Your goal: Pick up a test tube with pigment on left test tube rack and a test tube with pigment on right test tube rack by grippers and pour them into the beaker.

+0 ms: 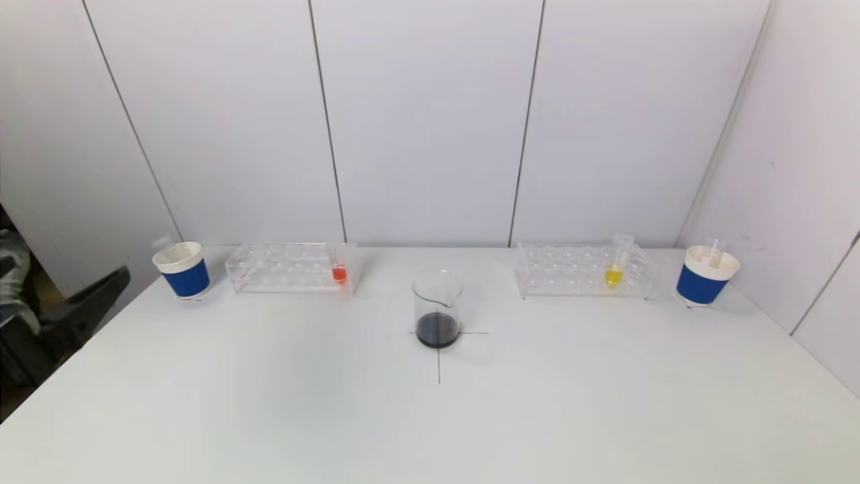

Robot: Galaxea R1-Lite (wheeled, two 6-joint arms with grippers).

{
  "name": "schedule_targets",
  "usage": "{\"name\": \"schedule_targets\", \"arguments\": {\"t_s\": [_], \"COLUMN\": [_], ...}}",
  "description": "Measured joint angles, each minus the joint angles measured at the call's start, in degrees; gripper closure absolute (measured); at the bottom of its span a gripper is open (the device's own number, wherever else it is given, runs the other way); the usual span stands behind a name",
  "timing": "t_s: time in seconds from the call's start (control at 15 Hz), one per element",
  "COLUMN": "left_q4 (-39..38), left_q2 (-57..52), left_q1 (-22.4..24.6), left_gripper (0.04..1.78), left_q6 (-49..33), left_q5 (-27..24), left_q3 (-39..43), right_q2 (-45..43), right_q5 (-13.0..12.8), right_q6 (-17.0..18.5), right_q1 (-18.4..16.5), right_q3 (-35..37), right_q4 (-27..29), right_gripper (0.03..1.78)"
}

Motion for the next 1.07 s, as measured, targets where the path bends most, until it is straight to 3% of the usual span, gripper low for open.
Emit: {"name": "schedule_targets", "arguments": {"t_s": [0.4,1.07], "left_q4": [3.9,23.1], "left_q2": [-19.2,-38.5], "left_q1": [0.3,1.9], "left_gripper": [0.06,0.06], "left_q6": [0.0,-0.5], "left_q5": [0.2,-0.3], "left_q3": [18.0,20.3], "right_q2": [0.0,0.0], "right_q5": [0.0,0.0], "right_q6": [0.0,0.0], "right_q1": [0.0,0.0], "right_q3": [0.0,0.0], "right_q4": [0.0,0.0], "right_gripper": [0.04,0.04]}}
